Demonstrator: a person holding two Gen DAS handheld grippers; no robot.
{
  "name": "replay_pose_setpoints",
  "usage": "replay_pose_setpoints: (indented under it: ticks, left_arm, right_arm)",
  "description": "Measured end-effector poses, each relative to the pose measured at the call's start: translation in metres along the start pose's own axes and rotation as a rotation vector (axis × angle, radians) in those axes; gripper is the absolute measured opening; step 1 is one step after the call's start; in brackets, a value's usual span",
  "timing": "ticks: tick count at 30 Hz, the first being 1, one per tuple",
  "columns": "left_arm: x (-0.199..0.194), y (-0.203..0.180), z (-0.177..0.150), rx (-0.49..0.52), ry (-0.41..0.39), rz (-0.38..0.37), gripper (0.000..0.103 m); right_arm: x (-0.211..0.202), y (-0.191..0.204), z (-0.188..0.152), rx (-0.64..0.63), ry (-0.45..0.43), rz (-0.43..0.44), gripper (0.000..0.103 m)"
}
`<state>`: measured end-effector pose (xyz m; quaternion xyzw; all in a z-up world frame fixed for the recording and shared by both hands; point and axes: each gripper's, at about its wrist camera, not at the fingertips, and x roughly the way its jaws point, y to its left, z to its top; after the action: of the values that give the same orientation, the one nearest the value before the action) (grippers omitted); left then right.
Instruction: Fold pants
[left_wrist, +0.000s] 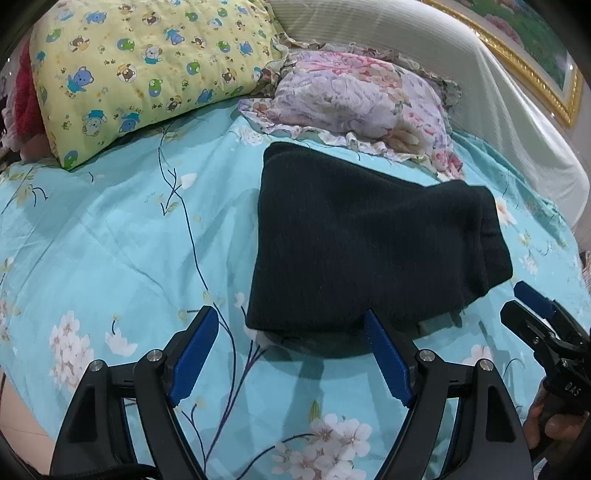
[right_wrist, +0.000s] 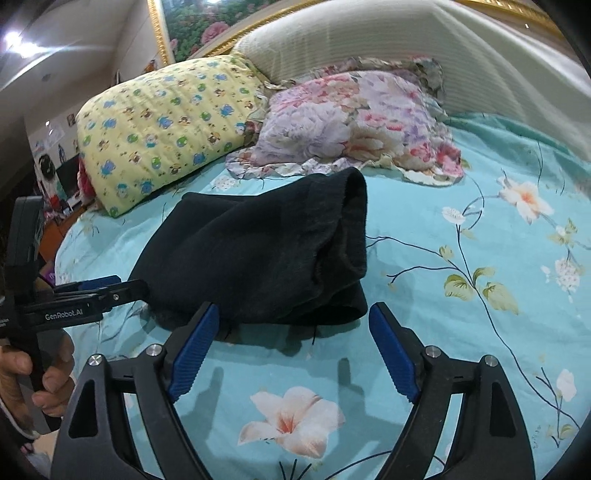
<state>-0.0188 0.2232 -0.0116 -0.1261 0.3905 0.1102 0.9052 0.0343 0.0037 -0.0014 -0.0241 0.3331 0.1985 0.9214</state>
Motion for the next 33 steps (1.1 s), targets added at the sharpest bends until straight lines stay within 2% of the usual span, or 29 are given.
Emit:
replay_pose_setpoints:
  ticks: [12,20,33]
  left_arm:
    - [0.004,-0.015,-0.016,0.061,-0.004,0.061,0.083]
    - [0.001,-0.025,-0.02,0.106,-0.041,0.089,0.083]
    - [0.01,-0.03,-0.02,0.136,-0.044,0.109,0.084]
  right_arm:
    - [0.005,0.019,-0.022,-0.055,0.0,-0.012,0.086]
    - [0.005,0.022,-0.022,-0.07,-0.022,-0.028,0.086]
    - [0.013,0.02,-0.016,-0.075,-0.03,-0.019,0.086]
